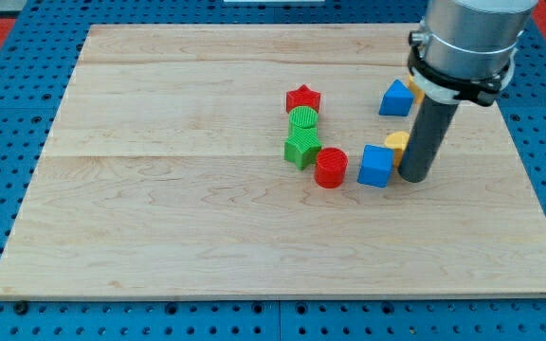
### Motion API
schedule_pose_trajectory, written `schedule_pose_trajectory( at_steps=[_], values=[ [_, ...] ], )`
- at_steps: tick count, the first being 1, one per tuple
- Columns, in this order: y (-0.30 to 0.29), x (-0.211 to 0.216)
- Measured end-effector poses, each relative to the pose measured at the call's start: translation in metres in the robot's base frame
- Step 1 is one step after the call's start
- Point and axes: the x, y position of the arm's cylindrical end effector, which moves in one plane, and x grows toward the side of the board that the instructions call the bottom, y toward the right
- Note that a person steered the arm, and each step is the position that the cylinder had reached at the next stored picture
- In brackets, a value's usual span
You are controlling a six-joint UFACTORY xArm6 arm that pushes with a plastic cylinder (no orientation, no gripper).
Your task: Move the yellow heart and blue cube closer to the blocks
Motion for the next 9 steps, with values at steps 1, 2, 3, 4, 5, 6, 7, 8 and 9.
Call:
schedule_pose_trajectory(
  at_steps=[1, 2, 3, 4, 5, 6, 7, 8, 9],
  values=[
    [0.026, 0.0],
    [0.028, 0.0],
    [0.028, 0.0],
    [0.028, -0.011],
    [0.024, -0.022],
    [0.007, -0.022],
    [-0.015, -0.022],
    [-0.024, -0.024],
    [-0.013, -0.025]
  ],
)
